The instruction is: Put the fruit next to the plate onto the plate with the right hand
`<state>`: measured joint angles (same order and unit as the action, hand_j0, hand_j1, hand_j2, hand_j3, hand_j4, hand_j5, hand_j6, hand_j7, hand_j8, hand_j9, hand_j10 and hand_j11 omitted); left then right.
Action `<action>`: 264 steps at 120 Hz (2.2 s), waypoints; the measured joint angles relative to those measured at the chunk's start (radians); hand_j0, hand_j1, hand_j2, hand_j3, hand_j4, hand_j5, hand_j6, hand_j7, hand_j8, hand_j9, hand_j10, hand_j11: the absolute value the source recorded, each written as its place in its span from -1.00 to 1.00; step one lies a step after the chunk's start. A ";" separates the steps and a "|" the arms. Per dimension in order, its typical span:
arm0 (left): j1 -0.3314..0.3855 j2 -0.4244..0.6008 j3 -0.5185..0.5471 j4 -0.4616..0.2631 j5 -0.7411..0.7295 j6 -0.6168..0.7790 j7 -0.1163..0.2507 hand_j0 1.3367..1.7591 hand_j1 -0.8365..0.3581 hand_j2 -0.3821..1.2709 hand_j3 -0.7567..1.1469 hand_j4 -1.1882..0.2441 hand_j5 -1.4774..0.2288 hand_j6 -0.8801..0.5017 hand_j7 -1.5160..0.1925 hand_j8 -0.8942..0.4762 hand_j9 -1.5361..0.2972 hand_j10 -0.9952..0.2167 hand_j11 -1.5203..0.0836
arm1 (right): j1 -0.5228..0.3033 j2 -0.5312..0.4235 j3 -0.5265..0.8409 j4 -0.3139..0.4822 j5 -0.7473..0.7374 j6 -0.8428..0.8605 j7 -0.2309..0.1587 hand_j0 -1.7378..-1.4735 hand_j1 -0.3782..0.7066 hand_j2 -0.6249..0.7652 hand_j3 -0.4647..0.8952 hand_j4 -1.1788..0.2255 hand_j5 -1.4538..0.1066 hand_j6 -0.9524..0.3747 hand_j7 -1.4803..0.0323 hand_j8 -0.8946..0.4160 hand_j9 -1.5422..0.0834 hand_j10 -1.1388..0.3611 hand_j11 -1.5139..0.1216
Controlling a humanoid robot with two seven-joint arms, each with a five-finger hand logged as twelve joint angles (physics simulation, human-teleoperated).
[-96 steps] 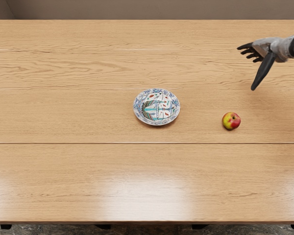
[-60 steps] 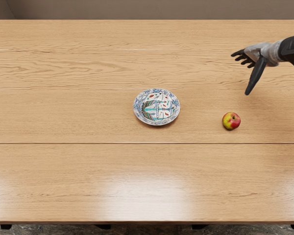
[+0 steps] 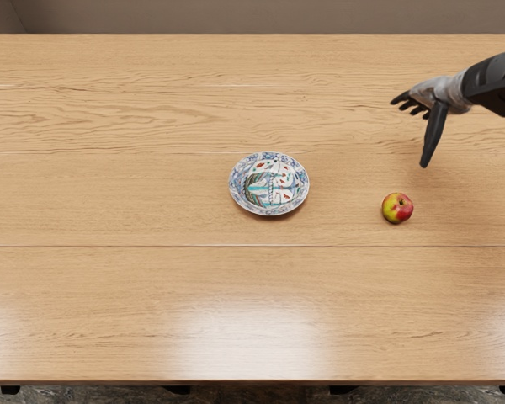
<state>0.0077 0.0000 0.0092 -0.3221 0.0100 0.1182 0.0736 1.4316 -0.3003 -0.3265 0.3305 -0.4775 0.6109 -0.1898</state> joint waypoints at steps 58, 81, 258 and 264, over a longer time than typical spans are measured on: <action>0.000 0.000 0.000 0.000 0.000 0.000 0.000 0.52 0.98 -0.54 -0.21 0.66 0.73 0.27 0.77 0.31 0.68 0.64 0.90 | 0.114 -0.239 0.054 0.542 -0.033 -0.010 -0.297 -0.40 -0.89 -0.11 -0.32 0.64 0.82 0.39 0.91 0.32 0.86 0.48 0.81; 0.000 0.000 0.000 0.000 0.000 0.000 0.000 0.52 0.98 -0.54 -0.21 0.66 0.73 0.27 0.77 0.31 0.68 0.64 0.90 | 0.120 -0.222 0.065 0.635 -0.034 -0.191 -0.377 -0.40 -0.89 -0.11 -0.32 0.64 0.82 0.39 0.91 0.32 0.86 0.48 0.81; 0.000 0.000 0.000 0.000 0.000 0.000 0.000 0.52 0.98 -0.54 -0.21 0.66 0.73 0.27 0.77 0.31 0.68 0.64 0.90 | 0.060 -0.346 -0.070 1.229 -0.229 -0.882 -0.421 -0.40 -0.51 -0.16 -0.32 0.39 0.53 0.13 0.62 0.06 0.58 0.25 0.54; 0.000 0.000 0.000 0.000 0.000 0.000 0.000 0.52 0.98 -0.54 -0.21 0.66 0.73 0.27 0.77 0.31 0.68 0.64 0.90 | 0.055 -0.345 -0.071 1.231 -0.232 -0.884 -0.421 -0.40 -0.52 -0.15 -0.32 0.40 0.54 0.14 0.62 0.06 0.58 0.26 0.54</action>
<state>0.0077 0.0000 0.0091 -0.3221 0.0100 0.1181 0.0736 1.4865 -0.6457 -0.3977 1.5616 -0.7095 -0.2728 -0.6109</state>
